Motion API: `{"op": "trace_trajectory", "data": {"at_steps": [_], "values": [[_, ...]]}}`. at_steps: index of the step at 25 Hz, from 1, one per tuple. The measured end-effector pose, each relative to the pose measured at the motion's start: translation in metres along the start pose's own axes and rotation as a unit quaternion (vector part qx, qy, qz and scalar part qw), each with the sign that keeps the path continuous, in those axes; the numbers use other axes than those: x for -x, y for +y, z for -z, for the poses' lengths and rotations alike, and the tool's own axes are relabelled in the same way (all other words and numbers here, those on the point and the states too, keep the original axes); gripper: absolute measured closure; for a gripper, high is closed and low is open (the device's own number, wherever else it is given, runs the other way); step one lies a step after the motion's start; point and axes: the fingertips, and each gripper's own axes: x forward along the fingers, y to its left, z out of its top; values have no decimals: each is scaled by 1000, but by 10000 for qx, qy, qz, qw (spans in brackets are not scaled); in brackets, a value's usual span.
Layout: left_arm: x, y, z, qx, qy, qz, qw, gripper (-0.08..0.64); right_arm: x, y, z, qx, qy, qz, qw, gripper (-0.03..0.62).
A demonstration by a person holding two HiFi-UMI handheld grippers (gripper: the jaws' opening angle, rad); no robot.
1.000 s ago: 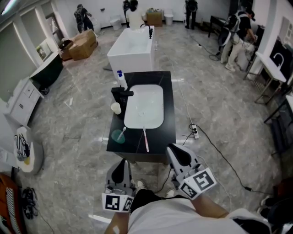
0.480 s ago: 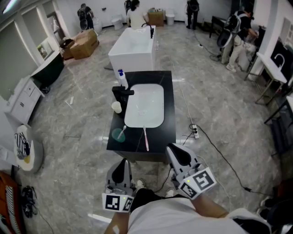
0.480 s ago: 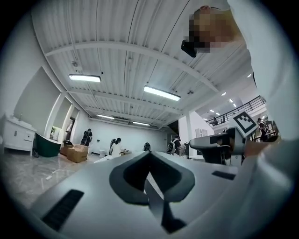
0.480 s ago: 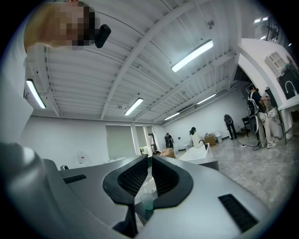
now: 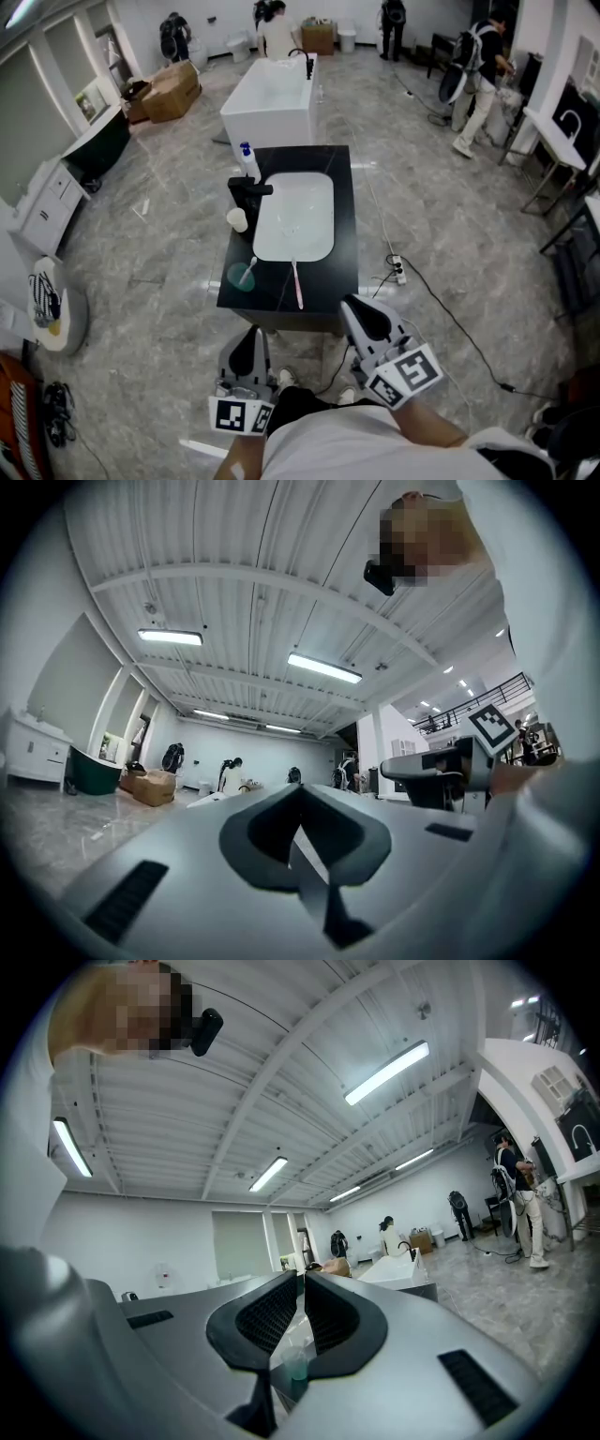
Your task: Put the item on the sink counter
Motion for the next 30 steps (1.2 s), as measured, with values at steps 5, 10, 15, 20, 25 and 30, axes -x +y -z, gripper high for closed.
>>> {"op": "trace_trajectory", "data": {"at_steps": [5,10,15,20,25,30], "values": [[1,-2,1,12,12,4,10000,557,1,0,0,13,0,0,10000,540],[2,-2,0,9,14,-19,10000,557,2,0,1,19,42,-18,10000,540],[1,-2,0,14,18,-6,10000,557,2,0,1,20,46,-5,10000,540],[0,-4,1,13,29,21,10000,557,2,-1,0,16,22,3,10000,540],[1,-3,1,19,43,-7,10000,557,3,-1,-1,8,46,-5,10000,540],[2,-3,0,31,18,-7,10000,557,2,2,0,19,61,-30,10000,540]]}}
